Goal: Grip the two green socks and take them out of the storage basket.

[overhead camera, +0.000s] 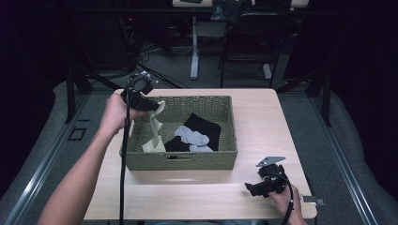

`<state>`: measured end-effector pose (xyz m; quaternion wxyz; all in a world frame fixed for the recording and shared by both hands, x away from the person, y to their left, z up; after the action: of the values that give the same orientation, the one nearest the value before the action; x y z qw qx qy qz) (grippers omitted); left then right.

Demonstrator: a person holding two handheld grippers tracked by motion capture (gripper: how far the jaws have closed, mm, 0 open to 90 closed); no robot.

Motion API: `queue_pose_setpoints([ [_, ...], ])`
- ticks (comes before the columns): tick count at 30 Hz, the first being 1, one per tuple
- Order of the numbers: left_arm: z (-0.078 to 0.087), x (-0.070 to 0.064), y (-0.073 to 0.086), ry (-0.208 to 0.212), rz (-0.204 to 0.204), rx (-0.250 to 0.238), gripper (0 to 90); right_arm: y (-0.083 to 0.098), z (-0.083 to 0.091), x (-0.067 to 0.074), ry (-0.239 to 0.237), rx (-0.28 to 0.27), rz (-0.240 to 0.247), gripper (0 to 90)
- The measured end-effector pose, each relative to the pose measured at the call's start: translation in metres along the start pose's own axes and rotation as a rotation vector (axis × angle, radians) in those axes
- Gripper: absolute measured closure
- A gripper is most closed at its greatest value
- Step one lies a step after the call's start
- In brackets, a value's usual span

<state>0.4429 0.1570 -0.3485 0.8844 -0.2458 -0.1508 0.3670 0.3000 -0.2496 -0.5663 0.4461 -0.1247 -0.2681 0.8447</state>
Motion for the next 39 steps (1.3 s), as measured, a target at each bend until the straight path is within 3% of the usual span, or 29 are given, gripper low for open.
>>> queue_pose_setpoints([
  [4,0.009,0.003,-0.002,-0.012,0.003,-0.019,84.6,0.000,0.000,0.000,-0.008,-0.001,-0.002,2.6],
  [6,0.014,0.006,-0.003,-0.017,0.012,-0.032,84.6,0.000,0.000,-0.001,0.012,0.015,0.013,2.6],
  [9,0.023,0.010,-0.005,-0.024,0.017,-0.037,84.6,0.000,0.000,0.000,-0.005,0.005,0.003,2.6],
  [23,0.069,0.034,-0.004,-0.100,0.065,-0.087,84.5,0.000,0.000,0.000,0.003,0.013,0.008,2.6],
  [32,0.100,0.050,0.012,-0.156,0.108,-0.125,84.5,0.000,0.000,0.000,0.007,0.021,0.014,2.7],
  [39,0.117,0.064,0.033,-0.188,0.155,-0.139,84.5,0.000,0.000,0.000,0.008,0.024,0.013,2.7],
])
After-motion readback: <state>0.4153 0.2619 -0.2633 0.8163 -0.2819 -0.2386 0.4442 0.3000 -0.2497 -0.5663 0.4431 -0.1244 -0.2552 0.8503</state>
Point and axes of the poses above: each handheld gripper's, and its own axes: z roughly backward along the jaws, y roughly out of its underside, x roughly to its left, the point moved 1 cm from there along -z, roughly forward along the jaws, and after that the axes turned 1 degree about -y, right-handed, at the moved point
